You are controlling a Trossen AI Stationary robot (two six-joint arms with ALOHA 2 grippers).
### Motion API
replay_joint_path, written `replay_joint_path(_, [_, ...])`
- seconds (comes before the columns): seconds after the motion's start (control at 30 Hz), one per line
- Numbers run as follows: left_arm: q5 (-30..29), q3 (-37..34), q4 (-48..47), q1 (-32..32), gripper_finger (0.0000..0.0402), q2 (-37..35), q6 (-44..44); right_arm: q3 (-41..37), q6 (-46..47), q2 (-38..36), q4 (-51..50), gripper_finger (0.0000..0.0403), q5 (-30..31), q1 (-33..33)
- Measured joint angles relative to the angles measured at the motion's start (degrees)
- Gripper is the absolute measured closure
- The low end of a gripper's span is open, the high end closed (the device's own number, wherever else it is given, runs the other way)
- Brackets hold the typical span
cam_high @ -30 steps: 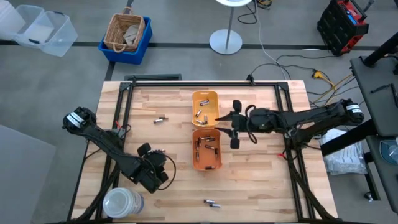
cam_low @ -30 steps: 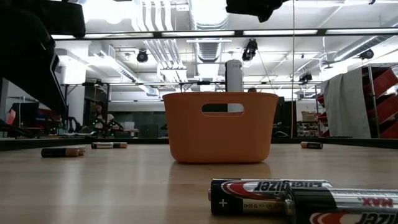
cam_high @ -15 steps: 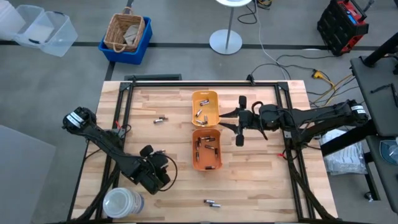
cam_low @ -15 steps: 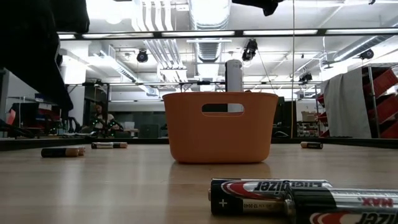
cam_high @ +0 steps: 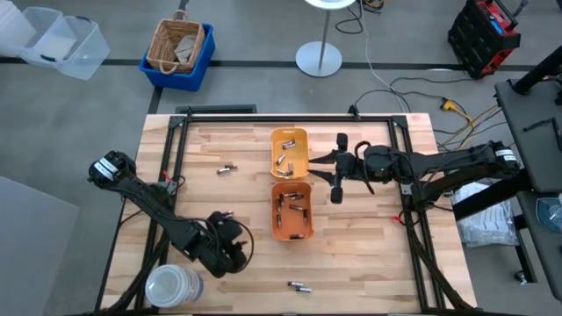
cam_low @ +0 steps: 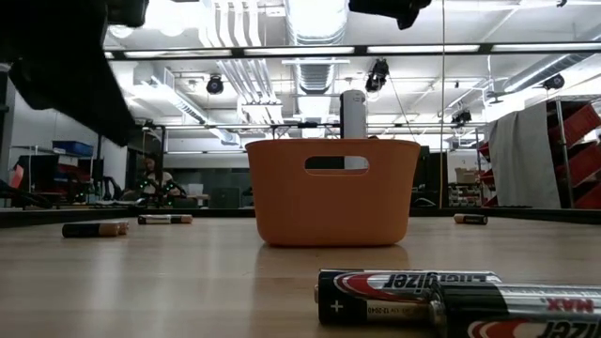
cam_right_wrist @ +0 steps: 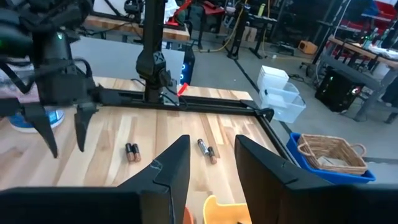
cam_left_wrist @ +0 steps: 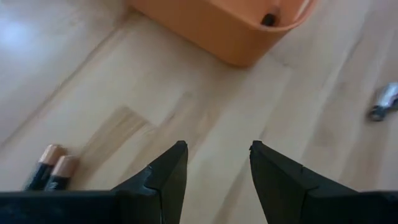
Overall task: Sort batteries
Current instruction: Put the black battery into the orange bin
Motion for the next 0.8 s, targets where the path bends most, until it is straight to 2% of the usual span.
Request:
replay_joint_path(0.07, [-1.12, 0.51, 1.62, 0.0, 0.0247, 0.0, 0.52, -0.34, -0.02, 0.0, -0.08, 0.0282, 0.01, -0.02])
replay_joint_path(0.2, [-8.6, 1.14, 4.8, 0.24, 0.0247, 0.0, 5.44, -1.04, -0.08, 0.0, -0.05, 0.0276, 0.0, -0.02])
replay_joint_path(0.3, [-11.4, 1.31, 6.15, 0.26, 0.0247, 0.0, 8.36, -1.76, -0.09, 0.0, -0.46, 0.0275, 0.02, -0.15])
replay_joint_path(0.67, [-11.7, 1.33, 7.12, 0.31, 0.0247, 0.04, 9.07, -1.91, -0.25, 0.01, -1.4, 0.0302, 0.04, -1.72])
replay_joint_path(0.8, [-11.84, 1.33, 10.29, 0.36, 0.0247, 0.04, 9.45, -1.91, -0.32, 0.23, -1.4, 0.031, 0.02, -1.73])
